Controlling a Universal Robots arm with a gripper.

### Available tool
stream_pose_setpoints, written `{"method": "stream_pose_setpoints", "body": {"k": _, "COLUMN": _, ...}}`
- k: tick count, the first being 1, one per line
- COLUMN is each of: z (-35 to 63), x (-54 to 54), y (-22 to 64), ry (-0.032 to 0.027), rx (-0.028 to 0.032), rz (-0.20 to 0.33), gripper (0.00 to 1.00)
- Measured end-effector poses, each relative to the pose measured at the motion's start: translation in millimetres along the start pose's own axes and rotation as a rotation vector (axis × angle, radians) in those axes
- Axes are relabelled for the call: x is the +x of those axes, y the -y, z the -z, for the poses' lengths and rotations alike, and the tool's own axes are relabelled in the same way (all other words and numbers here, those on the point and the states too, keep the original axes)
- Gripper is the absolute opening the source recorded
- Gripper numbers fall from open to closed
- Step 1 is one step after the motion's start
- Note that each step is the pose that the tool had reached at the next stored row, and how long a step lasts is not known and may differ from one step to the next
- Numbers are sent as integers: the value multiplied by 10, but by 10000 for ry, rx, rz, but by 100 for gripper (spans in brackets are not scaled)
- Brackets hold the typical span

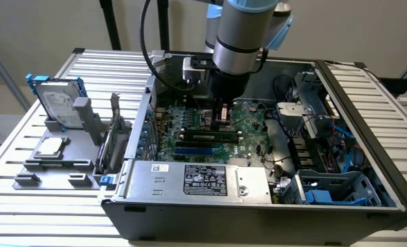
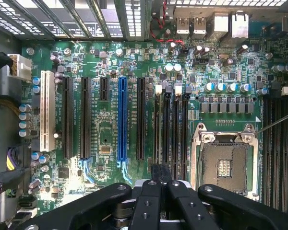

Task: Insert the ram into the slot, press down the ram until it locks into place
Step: 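Press down the ram until it locks into place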

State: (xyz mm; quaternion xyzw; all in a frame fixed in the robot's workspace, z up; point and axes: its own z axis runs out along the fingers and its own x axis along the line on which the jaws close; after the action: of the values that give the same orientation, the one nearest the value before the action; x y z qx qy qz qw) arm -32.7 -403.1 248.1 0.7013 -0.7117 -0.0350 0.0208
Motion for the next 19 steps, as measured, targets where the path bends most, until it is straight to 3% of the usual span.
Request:
{"method": "stream_pose_setpoints", "body": {"k": 8, "z": -17, "x": -2, "y": -9, "ry": 0, "rx": 18, "rz": 0, "gripper": 10}}
{"method": "stream_pose_setpoints", "body": {"k": 14, "z": -76, "x": -27, "y": -17, "ry": 1, "rx": 108, "rz": 2, "gripper": 10}}
{"method": "stream_pose_setpoints", "body": {"k": 19, "z": -120, "x": -40, "y": -21, "ry": 4, "rx": 145, "rz": 3, "gripper": 10}}
